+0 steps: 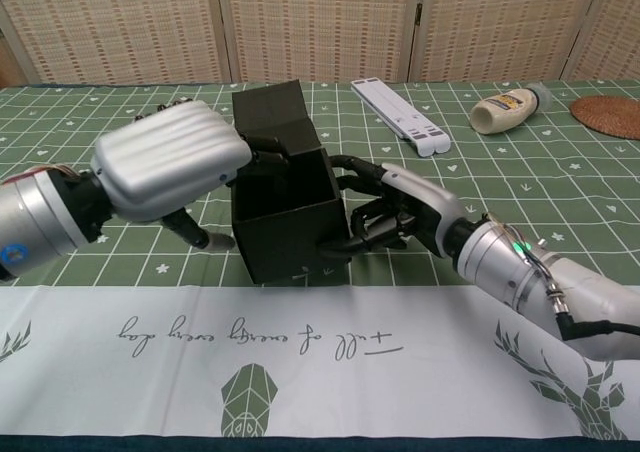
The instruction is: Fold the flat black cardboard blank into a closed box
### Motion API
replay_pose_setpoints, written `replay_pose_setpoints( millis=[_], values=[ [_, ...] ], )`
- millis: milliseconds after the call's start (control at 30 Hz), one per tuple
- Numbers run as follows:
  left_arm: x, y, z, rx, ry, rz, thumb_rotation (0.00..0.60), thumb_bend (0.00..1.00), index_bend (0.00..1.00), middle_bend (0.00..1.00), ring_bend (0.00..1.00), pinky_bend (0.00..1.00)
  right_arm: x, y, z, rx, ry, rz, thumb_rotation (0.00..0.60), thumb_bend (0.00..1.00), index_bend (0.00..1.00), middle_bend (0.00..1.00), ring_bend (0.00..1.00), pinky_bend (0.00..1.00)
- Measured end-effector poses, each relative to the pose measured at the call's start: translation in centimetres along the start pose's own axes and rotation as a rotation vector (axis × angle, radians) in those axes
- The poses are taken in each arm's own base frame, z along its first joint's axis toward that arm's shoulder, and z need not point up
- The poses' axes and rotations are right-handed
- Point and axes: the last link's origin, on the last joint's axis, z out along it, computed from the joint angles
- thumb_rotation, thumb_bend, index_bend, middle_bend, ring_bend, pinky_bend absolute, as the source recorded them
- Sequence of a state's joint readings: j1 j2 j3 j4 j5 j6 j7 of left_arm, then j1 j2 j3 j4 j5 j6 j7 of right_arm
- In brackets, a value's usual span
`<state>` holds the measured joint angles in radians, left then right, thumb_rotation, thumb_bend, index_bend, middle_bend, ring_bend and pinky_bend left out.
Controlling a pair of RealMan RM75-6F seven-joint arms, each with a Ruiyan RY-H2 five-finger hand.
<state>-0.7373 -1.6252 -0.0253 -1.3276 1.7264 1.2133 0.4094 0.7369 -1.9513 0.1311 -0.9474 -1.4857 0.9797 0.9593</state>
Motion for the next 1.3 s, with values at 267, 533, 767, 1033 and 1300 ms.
replay_pose_setpoints(
  millis=[267, 533, 767, 1033, 1300],
  values=[
    [1.9, -2.7, -1.4, 0.1, 0.038, -0.015, 0.6, 0.03, 0.27, 0.27, 0.5, 0.58, -0.1, -1.0, 1.6, -0.007, 0.015, 0.006, 0.6, 0.31, 0.09, 0.32, 0.72, 0.91],
    [2.6, -5.6, -2.5, 0.208, 0.067, 0.006, 0.6, 0.03, 0.25, 0.27, 0.49, 0.58, -1.9, -2.3, 3.6, -0.01, -0.012, -0.005, 0.6, 0.3, 0.06, 0.22, 0.68, 0.84],
    [2.1, -6.5, -3.1, 0.253, 0.052, 0.004, 0.6, 0.03, 0.25, 0.27, 0.49, 0.58, -2.9, -2.1, 3.8, -0.022, -0.042, -0.059, 0.6, 0.26, 0.0, 0.1, 0.6, 0.77],
    [1.4, -7.2, -3.7, 0.303, 0.049, -0.013, 0.6, 0.03, 0.25, 0.27, 0.49, 0.58, -2.4, -1.7, 2.0, -0.023, -0.062, -0.123, 0.6, 0.05, 0.0, 0.0, 0.51, 0.72],
    [1.5, -7.1, -4.2, 0.362, 0.03, -0.264, 0.6, 0.03, 0.18, 0.22, 0.48, 0.58, -0.8, -2.2, -0.6, -0.027, -0.066, -0.148, 0.6, 0.01, 0.0, 0.0, 0.5, 0.72]
  ],
)
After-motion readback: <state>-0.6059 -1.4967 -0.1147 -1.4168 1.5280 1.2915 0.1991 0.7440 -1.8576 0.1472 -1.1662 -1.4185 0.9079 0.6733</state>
